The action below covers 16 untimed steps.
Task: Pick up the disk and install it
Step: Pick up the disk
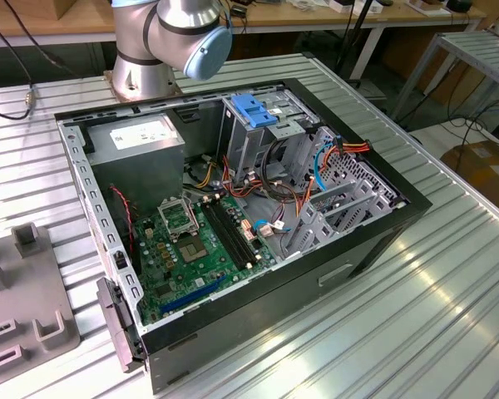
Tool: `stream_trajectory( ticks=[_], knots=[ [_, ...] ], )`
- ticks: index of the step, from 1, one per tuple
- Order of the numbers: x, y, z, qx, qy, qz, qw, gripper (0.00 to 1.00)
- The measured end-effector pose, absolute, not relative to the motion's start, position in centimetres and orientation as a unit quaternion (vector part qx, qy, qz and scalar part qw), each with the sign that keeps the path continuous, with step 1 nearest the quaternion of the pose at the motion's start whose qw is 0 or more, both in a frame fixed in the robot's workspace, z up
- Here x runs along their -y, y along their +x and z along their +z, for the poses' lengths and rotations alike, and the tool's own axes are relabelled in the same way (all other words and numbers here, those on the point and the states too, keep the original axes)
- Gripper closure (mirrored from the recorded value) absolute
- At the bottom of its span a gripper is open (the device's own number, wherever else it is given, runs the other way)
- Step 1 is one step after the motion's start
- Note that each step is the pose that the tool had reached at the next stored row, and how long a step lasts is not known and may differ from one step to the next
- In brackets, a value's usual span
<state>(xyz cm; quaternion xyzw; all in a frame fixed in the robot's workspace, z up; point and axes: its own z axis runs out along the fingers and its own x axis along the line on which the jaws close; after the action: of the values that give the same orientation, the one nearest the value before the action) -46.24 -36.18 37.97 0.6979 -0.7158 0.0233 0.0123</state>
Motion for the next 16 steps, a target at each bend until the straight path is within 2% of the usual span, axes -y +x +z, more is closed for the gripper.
stream_trajectory(
  ticks=[16],
  knots=[
    [36.2,-46.2,39.1,0.716,0.698,0.023,0.012,0.63]
  ],
)
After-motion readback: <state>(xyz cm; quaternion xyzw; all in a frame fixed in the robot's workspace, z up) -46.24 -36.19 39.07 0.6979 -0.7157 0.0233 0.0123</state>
